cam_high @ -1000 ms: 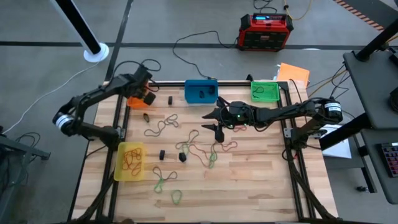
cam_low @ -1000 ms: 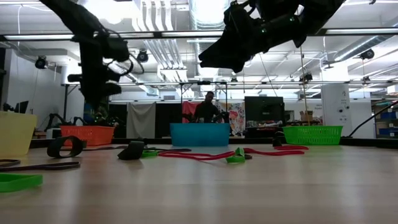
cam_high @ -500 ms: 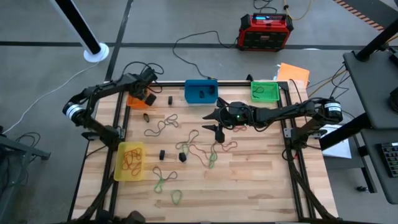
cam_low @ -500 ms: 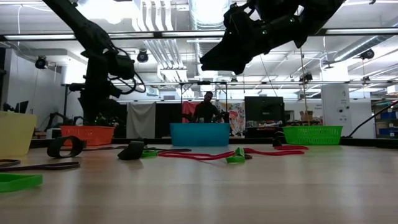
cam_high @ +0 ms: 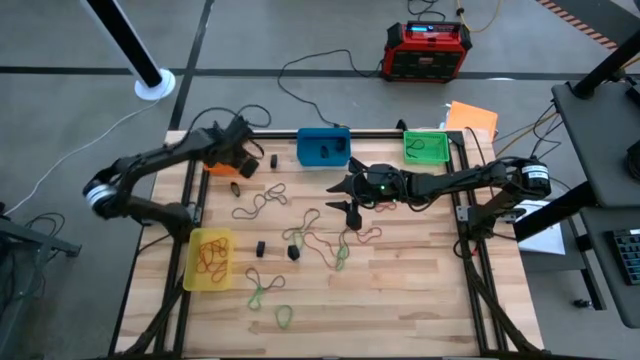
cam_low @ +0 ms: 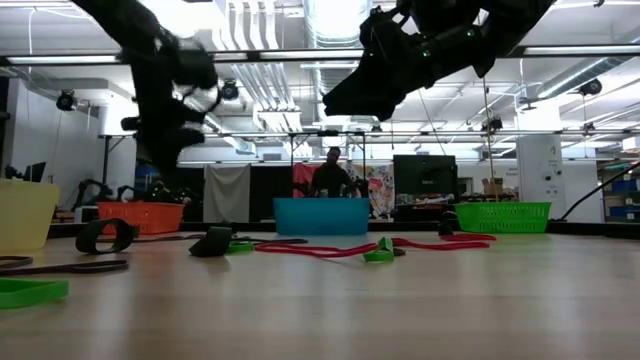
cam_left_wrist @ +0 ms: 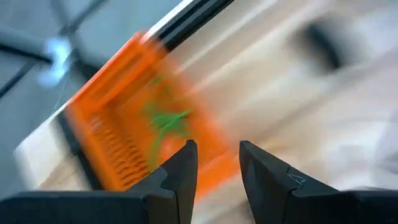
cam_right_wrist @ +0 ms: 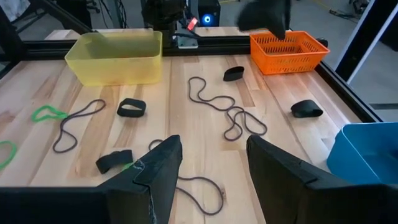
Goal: Sort rubber bands into baskets
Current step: Put the black rubber band into the blue bin
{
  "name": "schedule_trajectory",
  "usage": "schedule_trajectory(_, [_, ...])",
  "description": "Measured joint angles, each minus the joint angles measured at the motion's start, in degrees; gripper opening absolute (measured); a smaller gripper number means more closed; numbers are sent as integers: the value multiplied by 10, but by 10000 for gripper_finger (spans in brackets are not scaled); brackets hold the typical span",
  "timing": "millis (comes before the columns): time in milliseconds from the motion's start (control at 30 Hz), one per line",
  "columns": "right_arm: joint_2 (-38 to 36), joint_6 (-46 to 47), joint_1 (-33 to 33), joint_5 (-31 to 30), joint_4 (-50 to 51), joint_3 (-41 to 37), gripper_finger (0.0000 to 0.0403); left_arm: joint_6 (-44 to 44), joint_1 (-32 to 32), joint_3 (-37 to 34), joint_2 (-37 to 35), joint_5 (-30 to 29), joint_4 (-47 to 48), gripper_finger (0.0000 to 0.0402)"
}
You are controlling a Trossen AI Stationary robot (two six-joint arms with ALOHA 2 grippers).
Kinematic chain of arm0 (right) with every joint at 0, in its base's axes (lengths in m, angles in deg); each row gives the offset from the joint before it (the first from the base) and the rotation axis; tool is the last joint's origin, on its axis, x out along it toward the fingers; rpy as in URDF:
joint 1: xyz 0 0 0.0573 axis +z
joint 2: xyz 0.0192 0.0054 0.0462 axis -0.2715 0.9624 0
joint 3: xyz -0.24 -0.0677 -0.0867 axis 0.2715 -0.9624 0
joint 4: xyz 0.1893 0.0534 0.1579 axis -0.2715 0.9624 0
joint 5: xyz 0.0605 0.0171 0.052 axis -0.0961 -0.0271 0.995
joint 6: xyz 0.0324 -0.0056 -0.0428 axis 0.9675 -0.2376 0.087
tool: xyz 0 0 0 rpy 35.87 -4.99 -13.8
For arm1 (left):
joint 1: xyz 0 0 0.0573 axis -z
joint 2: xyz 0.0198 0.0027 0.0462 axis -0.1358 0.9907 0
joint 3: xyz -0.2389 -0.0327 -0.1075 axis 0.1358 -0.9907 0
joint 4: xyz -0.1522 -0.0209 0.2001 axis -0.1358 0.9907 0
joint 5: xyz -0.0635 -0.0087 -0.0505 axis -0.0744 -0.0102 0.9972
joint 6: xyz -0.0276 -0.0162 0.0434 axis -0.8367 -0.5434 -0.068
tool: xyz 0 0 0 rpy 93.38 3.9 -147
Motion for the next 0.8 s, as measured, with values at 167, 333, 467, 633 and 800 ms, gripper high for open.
schedule_trajectory(167, [0,0,6,2,-8,-5,171,-9,183,-57,-113,6,-93,105])
schedule_trajectory(333, [0,-10,28,5,-90,-27,164,-8,358,-156,-203,7,-295,105])
schedule_trajectory(467, [0,3,50,3,-141,-49,157,-7,466,-223,-245,7,-427,105])
schedule_trajectory(633, [-1,62,74,-20,-106,-44,147,-42,539,-244,-276,4,-456,104])
schedule_trajectory(800, [-2,92,99,-52,-16,0,136,-83,558,-229,-280,5,-410,104])
